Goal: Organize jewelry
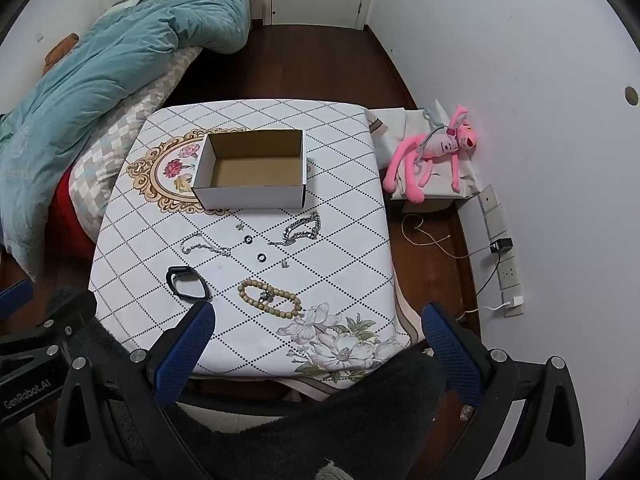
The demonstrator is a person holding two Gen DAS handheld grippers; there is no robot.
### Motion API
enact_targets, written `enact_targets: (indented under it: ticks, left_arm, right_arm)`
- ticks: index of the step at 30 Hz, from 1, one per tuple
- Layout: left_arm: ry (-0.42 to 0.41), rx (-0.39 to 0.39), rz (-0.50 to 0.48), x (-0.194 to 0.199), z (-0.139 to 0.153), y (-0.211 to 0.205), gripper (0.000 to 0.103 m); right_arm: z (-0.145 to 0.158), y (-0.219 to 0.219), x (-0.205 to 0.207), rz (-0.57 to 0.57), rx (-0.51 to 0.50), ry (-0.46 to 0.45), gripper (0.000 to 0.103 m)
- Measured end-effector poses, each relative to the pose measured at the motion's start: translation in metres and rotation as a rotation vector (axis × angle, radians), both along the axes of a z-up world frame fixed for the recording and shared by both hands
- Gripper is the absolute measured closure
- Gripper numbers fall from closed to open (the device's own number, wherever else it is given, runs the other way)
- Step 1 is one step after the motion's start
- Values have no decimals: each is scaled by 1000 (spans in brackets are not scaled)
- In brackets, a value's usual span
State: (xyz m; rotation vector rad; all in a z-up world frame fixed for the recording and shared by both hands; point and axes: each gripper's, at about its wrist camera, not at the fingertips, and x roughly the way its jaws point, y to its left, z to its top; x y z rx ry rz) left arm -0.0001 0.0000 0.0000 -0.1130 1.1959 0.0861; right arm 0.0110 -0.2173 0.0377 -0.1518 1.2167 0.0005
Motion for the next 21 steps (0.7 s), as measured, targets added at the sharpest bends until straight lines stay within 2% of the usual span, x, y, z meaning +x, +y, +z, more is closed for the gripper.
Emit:
enact_targets:
  ticks: [21]
  left_arm:
    - [-1, 7, -9, 3, 1, -5, 0]
  right_arm:
    - [1, -3, 6, -3, 22, 4, 0]
